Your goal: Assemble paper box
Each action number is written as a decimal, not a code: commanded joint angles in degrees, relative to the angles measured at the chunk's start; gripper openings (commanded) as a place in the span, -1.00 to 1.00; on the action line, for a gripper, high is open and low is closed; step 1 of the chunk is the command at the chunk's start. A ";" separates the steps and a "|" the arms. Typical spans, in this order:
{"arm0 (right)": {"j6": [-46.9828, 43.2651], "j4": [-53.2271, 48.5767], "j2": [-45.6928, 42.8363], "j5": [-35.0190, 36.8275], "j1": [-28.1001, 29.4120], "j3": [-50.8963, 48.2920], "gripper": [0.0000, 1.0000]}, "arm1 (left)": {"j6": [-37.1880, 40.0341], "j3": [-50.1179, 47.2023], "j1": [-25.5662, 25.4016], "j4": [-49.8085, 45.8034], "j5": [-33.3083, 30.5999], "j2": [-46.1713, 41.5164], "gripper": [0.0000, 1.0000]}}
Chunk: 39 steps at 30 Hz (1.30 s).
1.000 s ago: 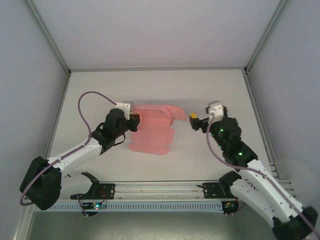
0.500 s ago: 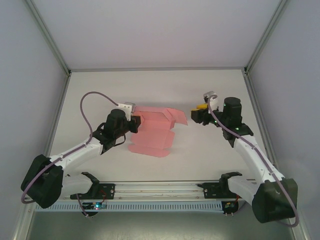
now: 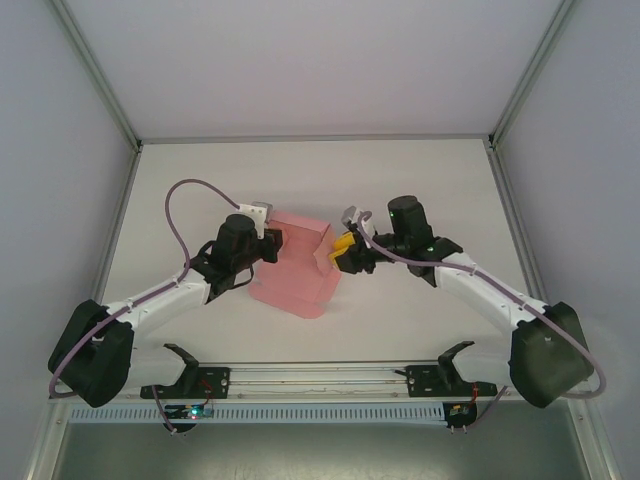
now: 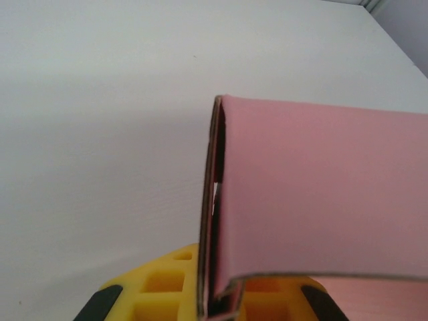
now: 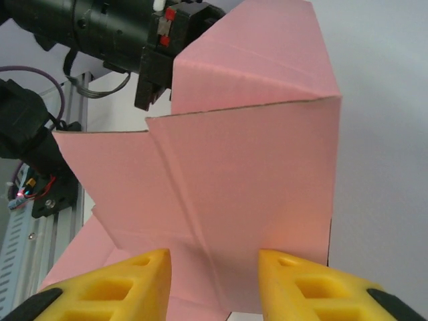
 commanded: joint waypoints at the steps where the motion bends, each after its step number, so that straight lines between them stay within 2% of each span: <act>1: 0.62 0.97 1.86 3.36 1.77 2.47 -0.08 | -0.92 2.02 -0.58 2.43 0.94 -0.07 -1.00; 5: 2.24 1.59 1.95 11.94 4.27 2.95 0.14 | -0.91 2.44 -0.56 0.82 -0.99 0.06 -1.00; 7: 1.55 1.58 1.24 13.63 5.21 2.60 0.32 | -0.86 2.90 -0.55 -0.75 -1.78 0.20 -1.00; 11: 1.72 2.32 0.49 20.48 6.59 1.64 0.38 | 0.13 2.62 -0.54 0.19 2.18 -0.11 -1.00; 14: 2.02 4.33 0.99 26.25 7.07 0.84 0.35 | 0.80 2.23 -0.63 1.92 5.89 -0.59 -1.00; 16: 2.84 6.27 1.83 29.61 7.29 0.78 0.24 | 1.01 2.20 -0.66 2.57 7.53 -0.80 -1.00; 19: 3.23 9.13 3.57 31.62 7.67 1.03 -0.02 | 1.19 2.27 -0.84 2.95 9.16 -0.68 -1.00; 21: 3.50 11.40 4.97 33.36 7.95 1.18 -0.06 | 0.98 2.38 -0.87 3.08 9.14 -0.56 -1.00; 24: 5.13 13.98 7.54 37.74 8.87 1.83 -0.23 | 0.36 2.53 -1.07 3.14 8.85 -0.07 -1.00; 30: 6.21 16.80 13.46 54.97 12.22 4.24 -0.68 | -0.67 3.40 -1.57 3.91 8.57 0.76 -1.00; 32: 6.52 17.74 15.03 57.64 12.84 5.07 -0.74 | -0.89 4.07 -1.70 3.45 8.08 1.46 -1.00; 34: 8.47 18.34 16.30 62.58 13.47 6.12 -0.90 | -1.91 5.11 -1.84 2.47 6.52 2.44 -1.00; 37: 9.41 19.62 18.01 72.01 14.90 7.16 -1.00 | -5.13 7.35 -2.22 -0.35 1.94 4.46 -1.00; 39: 9.97 19.54 19.78 82.61 16.22 8.47 -1.00 | -8.75 9.69 -2.92 -3.79 -3.49 6.50 -1.00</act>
